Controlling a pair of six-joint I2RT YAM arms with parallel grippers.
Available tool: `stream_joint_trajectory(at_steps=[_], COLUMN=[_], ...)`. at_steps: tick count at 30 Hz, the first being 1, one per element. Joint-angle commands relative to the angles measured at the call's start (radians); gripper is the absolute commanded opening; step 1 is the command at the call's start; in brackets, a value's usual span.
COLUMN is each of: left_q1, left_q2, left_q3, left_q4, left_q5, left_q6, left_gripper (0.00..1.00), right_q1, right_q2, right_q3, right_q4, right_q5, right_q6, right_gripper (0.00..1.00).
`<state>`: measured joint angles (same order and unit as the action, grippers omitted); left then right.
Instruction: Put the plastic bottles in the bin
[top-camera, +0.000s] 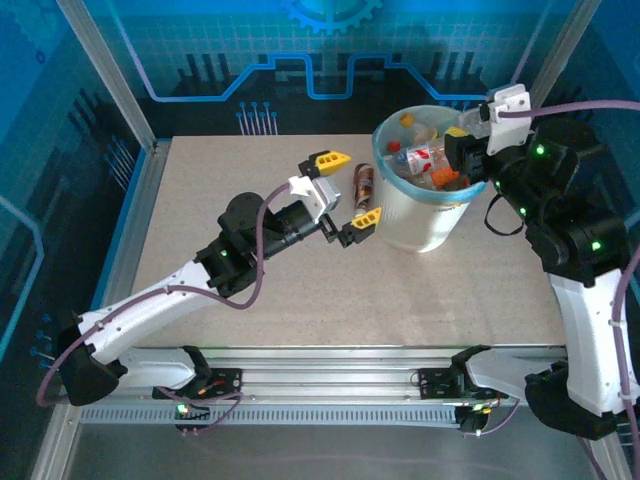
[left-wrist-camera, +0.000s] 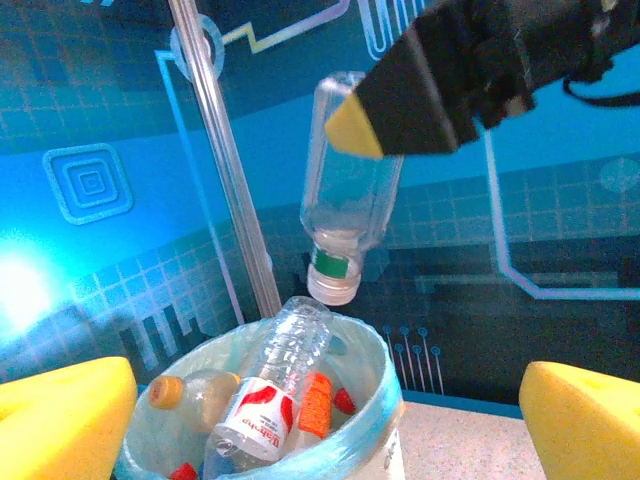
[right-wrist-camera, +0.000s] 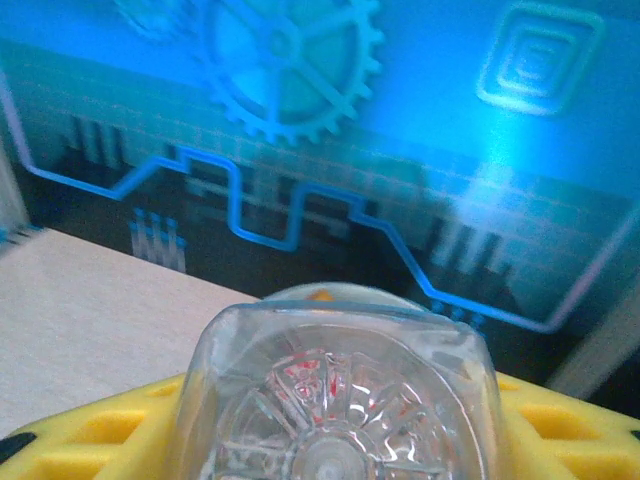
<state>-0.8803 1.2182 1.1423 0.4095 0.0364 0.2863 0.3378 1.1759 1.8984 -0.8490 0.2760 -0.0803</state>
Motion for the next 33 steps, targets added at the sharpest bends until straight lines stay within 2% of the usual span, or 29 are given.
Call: stream_joint_trajectory(at_steps=[1,5,11,19,26,33], left_q1=[-0.003,-0.003,-0.001,0.003,0.004,0.005], left_q2=[-0.033,-0.059,-0.078,-0.076,-0.076,-0.065], left_q3=[-0.016,-0.035,-0.061,-0.055,-0.049,-0.041], left_q4=[0.032,0.015,-0.021,-0.066,-0.082,-0.086], left_q5=[-0.071,-0.136,-0.180,-0.184,-0.187,-0.190], left_q6=[-0.020,-0.022,-0.039,-0.046,-0.059,-0.069], left_gripper=[0.99,0.99,0.99,0.99,0.99,0.99], right_q1=[-0.020,-0.031,-0.056,-0.143,-0.202,-0.206], right_q2=[0.046,0.072,0.108,0.117,0.141,0.164], right_q3=[-0.034,-0.098,-0.188,-0.346,-0.410,-0.324], right_q4=[-0.053,-0.035,0.008,0.074,0.093,0.062], right_q5=[0.170,0.203,0.180,0.077,0.031,-0.002], right_q6=[-0.037,-0.048,-0.030,0.031,0.078,0.168], right_gripper=[0.43,0.43,0.43,0.47,0.59,0.86])
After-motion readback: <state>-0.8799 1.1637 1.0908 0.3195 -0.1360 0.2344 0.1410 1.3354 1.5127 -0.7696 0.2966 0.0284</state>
